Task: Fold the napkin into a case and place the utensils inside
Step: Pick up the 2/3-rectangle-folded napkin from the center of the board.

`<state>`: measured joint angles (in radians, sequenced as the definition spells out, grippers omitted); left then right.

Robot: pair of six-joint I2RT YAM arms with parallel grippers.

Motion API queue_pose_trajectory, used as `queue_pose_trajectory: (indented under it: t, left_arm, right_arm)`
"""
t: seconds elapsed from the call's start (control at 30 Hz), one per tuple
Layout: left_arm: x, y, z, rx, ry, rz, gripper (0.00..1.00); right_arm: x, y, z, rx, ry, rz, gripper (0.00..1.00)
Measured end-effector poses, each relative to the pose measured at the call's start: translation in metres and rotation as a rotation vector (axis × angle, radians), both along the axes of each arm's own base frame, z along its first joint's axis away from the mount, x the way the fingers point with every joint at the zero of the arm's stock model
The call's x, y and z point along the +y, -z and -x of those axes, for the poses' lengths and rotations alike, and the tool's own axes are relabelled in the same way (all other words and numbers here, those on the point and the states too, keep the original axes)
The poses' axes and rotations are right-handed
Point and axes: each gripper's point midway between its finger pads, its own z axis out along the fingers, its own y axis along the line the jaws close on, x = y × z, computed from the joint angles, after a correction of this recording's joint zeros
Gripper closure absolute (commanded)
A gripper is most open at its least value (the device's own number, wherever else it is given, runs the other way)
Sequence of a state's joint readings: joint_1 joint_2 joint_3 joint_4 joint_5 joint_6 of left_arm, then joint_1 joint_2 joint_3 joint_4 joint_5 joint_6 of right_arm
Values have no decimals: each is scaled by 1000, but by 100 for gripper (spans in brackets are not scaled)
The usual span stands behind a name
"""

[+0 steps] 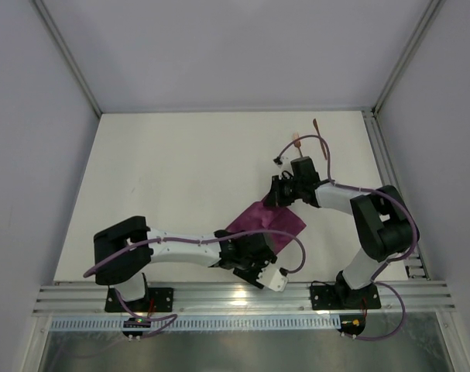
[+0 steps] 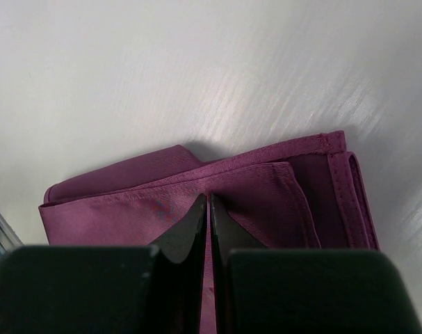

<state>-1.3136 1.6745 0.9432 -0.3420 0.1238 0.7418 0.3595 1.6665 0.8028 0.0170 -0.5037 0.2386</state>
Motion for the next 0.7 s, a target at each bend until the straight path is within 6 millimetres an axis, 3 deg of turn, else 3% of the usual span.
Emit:
queue_pose_trajectory:
  t: [0.13,0.23,0.37,0.4,0.53,0.7]
  left_arm:
    - [1,1,1,5,-6,-3,67]
    - [1,3,1,8,-14,-4,81]
    - [2,5,-1,17,-40,5,92]
    - [3,5,-3,21,-54,11,100]
    - [11,-6,-22,59,-150,54,100]
    - [19,-40,-58,106,-295,177,100]
  right_arm:
    - [2,3,1,2,-3,0,93]
    - [1,4,2,5,-1,3,94]
    - [-1,9,4,15,7,19,96]
    - [-2,11,4,21,11,24,96]
    - [-4,17,7,38,35,21,96]
    - [-4,17,8,32,59,5,96]
